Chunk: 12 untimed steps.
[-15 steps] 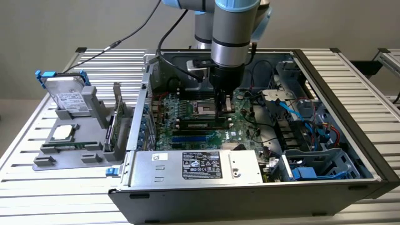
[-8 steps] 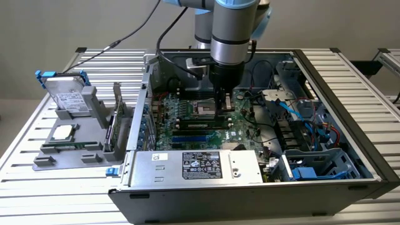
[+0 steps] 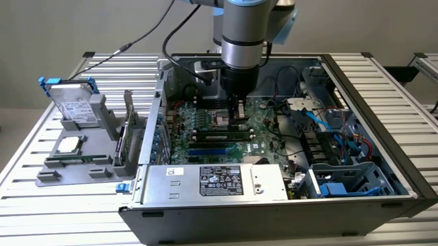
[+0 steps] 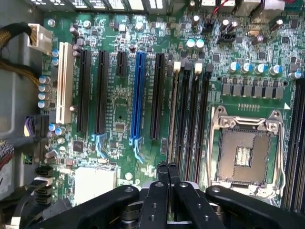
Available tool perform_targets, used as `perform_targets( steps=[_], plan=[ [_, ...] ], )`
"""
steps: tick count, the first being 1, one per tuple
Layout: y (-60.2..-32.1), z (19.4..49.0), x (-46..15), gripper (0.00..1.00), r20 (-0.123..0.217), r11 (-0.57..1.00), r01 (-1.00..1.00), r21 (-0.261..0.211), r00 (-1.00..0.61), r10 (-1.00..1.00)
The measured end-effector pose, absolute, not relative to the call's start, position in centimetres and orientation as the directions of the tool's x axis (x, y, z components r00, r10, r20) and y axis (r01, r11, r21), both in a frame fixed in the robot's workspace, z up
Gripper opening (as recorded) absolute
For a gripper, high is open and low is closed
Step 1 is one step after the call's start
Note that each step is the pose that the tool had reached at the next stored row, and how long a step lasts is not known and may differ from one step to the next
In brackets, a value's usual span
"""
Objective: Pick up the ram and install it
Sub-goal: 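Press down the ram until it locks into place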
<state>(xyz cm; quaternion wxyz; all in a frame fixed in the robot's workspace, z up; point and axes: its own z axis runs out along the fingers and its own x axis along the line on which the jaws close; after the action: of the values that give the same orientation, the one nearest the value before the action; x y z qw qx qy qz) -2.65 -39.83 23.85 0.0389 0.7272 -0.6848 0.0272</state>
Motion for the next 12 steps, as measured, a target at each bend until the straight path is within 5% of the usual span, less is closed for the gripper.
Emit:
perform_targets(
  steps=[12],
  plan=[
    [-39.8,23.4,-5.1,0.1,0.093,-0.059,-0.998,0.016,0.06,-0.994]
  ],
)
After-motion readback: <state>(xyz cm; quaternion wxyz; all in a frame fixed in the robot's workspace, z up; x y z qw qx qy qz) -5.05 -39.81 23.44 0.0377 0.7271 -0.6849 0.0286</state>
